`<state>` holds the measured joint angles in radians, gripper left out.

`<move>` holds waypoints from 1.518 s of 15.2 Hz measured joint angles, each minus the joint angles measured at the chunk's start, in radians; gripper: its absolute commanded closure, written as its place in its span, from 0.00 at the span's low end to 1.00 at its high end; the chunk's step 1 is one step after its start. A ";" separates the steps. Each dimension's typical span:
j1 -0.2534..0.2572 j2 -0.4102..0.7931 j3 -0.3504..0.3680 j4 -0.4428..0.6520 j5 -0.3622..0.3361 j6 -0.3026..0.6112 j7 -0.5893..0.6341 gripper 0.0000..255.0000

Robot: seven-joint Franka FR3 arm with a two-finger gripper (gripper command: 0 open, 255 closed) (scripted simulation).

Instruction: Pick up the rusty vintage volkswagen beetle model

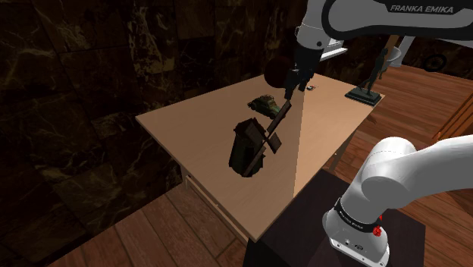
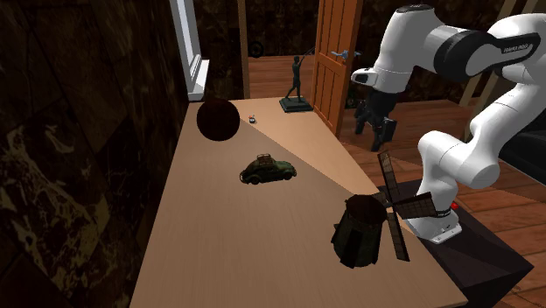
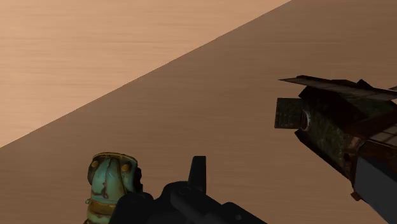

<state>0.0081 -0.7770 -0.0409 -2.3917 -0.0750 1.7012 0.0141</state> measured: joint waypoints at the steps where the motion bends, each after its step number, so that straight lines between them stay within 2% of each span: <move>1: 0.000 0.000 0.000 0.000 0.000 0.000 0.000 0.00; 4: -0.005 0.062 -0.036 0.022 -0.006 0.035 -0.035 0.00; 8: -0.019 0.174 -0.125 0.056 -0.019 0.102 -0.128 0.00; 13: -0.023 0.356 -0.227 0.157 0.000 0.166 -0.247 0.00; 18: -0.023 0.548 -0.311 0.272 0.061 0.211 -0.368 0.00; 23: -0.040 0.764 -0.375 0.435 0.161 0.215 -0.502 0.00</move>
<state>-0.0320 -0.0133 -0.4159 -1.9568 0.0856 1.9163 -0.4874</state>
